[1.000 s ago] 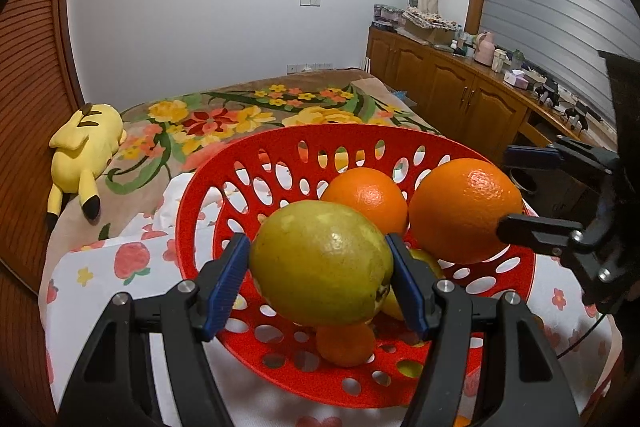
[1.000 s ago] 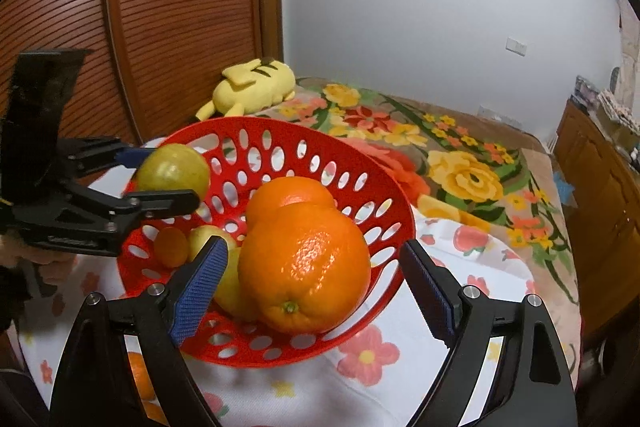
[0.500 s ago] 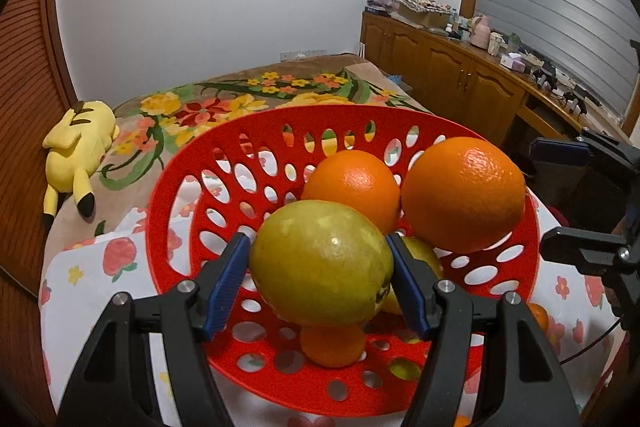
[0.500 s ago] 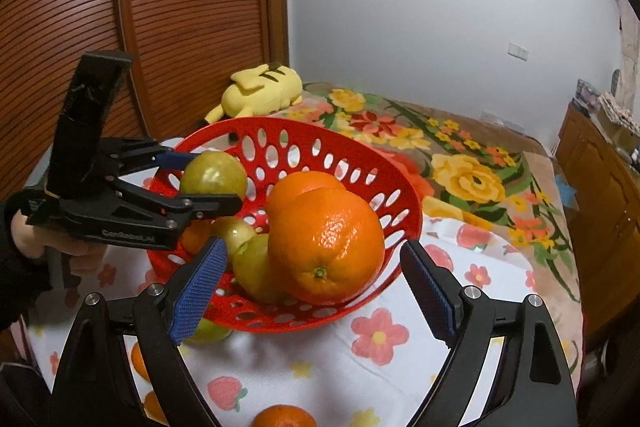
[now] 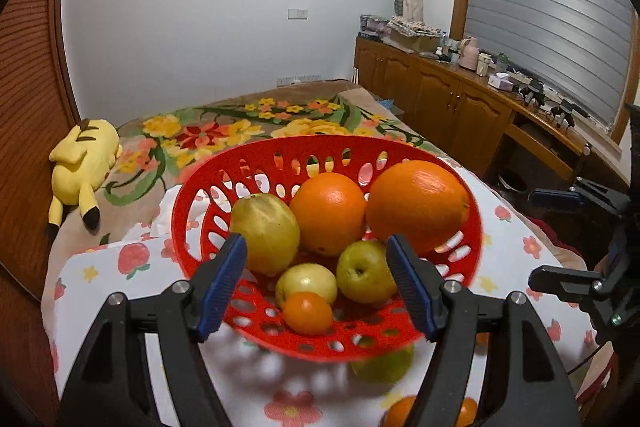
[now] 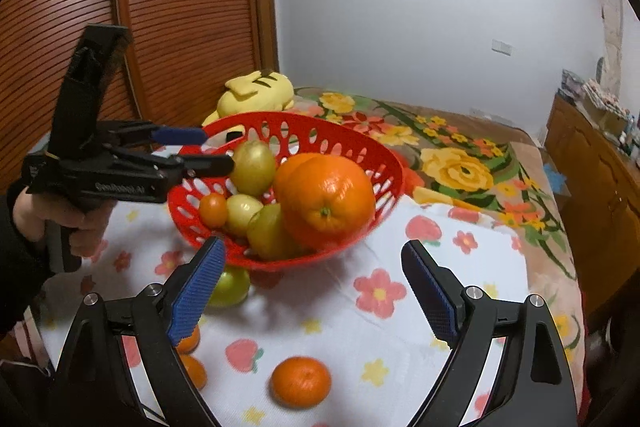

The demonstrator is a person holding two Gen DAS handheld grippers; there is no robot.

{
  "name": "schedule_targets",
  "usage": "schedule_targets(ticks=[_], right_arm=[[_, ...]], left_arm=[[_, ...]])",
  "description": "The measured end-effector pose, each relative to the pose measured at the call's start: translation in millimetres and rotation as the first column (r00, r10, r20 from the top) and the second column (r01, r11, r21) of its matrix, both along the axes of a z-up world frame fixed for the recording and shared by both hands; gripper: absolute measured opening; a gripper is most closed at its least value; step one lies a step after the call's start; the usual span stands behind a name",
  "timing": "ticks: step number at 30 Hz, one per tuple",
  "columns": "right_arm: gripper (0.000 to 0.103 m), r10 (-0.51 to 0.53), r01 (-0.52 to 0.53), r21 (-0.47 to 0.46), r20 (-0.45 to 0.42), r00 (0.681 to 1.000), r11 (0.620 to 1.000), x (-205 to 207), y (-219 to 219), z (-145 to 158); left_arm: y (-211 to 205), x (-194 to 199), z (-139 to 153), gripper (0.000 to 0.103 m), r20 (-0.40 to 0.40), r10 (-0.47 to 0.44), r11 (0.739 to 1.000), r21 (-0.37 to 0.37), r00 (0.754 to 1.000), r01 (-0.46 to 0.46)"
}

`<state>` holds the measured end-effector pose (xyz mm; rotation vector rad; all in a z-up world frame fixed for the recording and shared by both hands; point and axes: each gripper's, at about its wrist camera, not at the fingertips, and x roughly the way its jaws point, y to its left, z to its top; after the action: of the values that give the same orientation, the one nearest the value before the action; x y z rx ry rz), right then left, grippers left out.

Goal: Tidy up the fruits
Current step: 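Withdraw both open tools and bring each to a small tangerine on the cloth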

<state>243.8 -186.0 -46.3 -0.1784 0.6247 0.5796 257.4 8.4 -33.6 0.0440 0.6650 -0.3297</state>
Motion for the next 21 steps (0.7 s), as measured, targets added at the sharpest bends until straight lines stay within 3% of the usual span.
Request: schedule_targets(ticks=[10,21], right_arm=[[0.092,-0.068,0.069,0.053,-0.020,0.997,0.996,-44,-12,-15],[0.092,-0.109,0.110,0.070,-0.009,0.994,0.992,-71,-19,-23]], left_arm=[[0,-50,2,0.073,0.040,-0.011,1.000,-0.006,0.999,0.011],[-8,-87,-10,0.074,0.027,-0.034,0.999,-0.007,0.999,0.034]])
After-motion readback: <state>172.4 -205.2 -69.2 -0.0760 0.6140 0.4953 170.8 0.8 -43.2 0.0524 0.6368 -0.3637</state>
